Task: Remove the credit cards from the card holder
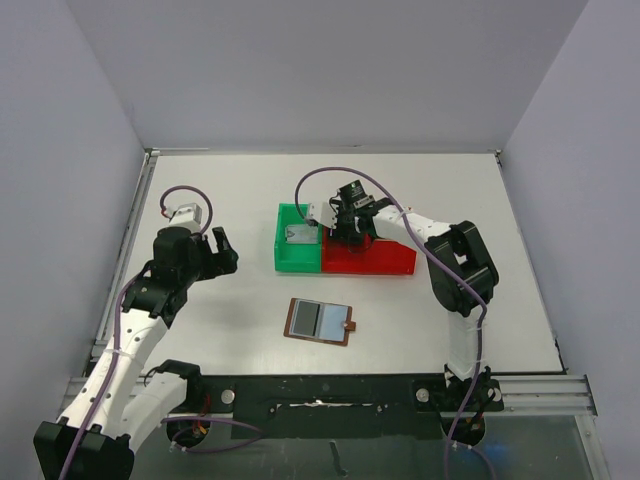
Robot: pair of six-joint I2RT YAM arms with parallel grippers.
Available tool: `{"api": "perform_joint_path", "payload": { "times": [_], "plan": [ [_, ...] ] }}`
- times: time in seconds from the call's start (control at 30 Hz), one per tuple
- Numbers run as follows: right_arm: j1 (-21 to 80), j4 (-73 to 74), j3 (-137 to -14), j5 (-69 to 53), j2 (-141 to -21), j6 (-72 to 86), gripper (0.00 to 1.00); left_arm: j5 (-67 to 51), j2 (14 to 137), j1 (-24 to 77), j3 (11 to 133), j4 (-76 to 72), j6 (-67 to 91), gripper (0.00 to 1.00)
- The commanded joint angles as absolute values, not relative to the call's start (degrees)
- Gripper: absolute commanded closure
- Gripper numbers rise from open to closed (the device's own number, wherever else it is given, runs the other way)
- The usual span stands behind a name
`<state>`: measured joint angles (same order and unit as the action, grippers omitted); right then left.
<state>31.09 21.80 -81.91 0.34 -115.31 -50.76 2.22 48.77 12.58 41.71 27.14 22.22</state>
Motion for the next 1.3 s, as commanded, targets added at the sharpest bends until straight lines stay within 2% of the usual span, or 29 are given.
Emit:
{"api": "perform_joint_path", "payload": {
  "times": [0.0, 0.13, 0.47, 0.7, 0.97, 1.2, 1.27],
  "plan": [
    [30.61, 21.49, -83.93, -1.05, -113.90, -50.28, 0.47, 0.91, 48.73, 12.23, 42.19, 23.66, 21.28, 0.19],
    [30.59, 22.06, -84.29, -1.23, -114.17, -50.44, 0.43, 0.75, 48.87, 12.19, 42.13, 23.64, 21.27, 0.19],
    [30.54, 21.93, -84.88, -1.81, -113.28, -49.37, 0.40, 0.28, 49.13, 12.17, 42.20, 23.60, 21.27, 0.19],
    [30.50, 18.80, -84.37, -4.32, -107.48, -44.43, 0.37, 1.11, 48.50, 12.29, 42.24, 23.77, 21.27, 0.19],
    [30.90, 7.35, -77.23, -9.82, -95.70, -24.63, 0.35, 2.59, 47.26, 12.22, 42.17, 23.73, 21.47, 0.19],
    [34.11, 0.46, -72.35, -7.62, -88.50, -4.82, 0.35, 3.08, 47.06, 12.13, 42.21, 23.82, 21.53, 0.19],
    [34.94, -2.87, -69.67, -6.40, -85.68, 0.51, 0.32, 3.17, 47.02, 12.07, 42.16, 23.74, 21.49, 0.19]
  ]
}}
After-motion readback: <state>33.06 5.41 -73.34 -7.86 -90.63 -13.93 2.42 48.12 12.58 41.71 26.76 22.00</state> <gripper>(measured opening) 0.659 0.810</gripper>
